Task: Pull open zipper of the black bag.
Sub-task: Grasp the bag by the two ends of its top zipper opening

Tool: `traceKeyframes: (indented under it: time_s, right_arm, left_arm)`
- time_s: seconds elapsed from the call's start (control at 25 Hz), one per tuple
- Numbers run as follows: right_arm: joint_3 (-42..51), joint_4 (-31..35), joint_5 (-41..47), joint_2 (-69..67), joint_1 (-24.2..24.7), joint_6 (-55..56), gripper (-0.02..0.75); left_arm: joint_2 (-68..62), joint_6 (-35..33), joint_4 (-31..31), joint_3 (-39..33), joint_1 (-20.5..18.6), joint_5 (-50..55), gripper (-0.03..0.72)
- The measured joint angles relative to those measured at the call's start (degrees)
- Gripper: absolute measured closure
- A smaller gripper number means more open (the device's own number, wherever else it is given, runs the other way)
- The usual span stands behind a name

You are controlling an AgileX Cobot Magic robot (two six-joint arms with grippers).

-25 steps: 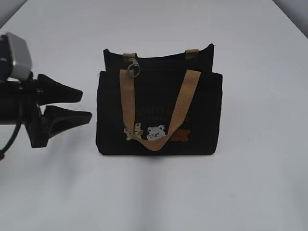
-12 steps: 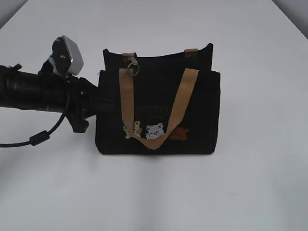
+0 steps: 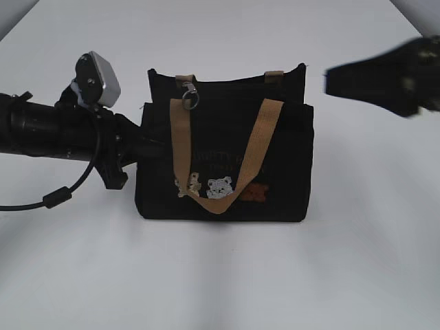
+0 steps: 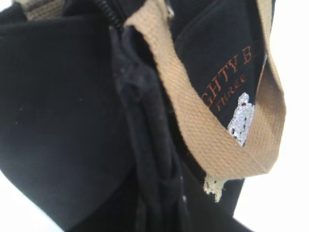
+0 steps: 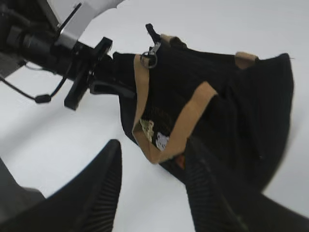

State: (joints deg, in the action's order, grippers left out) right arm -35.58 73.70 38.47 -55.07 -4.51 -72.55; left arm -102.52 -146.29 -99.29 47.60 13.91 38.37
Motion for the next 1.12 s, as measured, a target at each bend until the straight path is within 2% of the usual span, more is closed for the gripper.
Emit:
traceKeyframes:
  time_s: [0.08,0.2,0.4,0.52,0.72,1.12]
  right_arm:
    - [-6.44,4.51,-1.47,-11.77,-3.24,-0.31,0.401]
    - [-16.87,6.0,-1.0,-26.16,-8.65,6.48,0.401]
    - [-32.01,1.9,0.96,-42.56,-14.51,18.62,0.401]
    - [-37.81,-1.1,1.1,-48.02,-16.58,24.61,0.401]
    - [-42.3,-4.59,0.22,-52.81,-17.68,30.32,0.401]
    - [-43.15,-4.71,-2.83,-55.66,-17.98,31.81,0.408]
  left_arm:
    - [0.0,0.0,0.0,0.0,0.0,0.0,0.634]
    - [0.0,0.11,-0.05,0.0,0.0,0.0,0.634]
    - [0.0,0.11,-0.05,0.02,0.0,0.0,0.634]
    - [0.0,0.11,-0.05,0.07,0.0,0.0,0.634]
    - [0.0,0.13,-0.05,0.07,0.0,0.0,0.634]
    - [0.0,0.13,-0.05,0.09,0.06,-0.27,0.634]
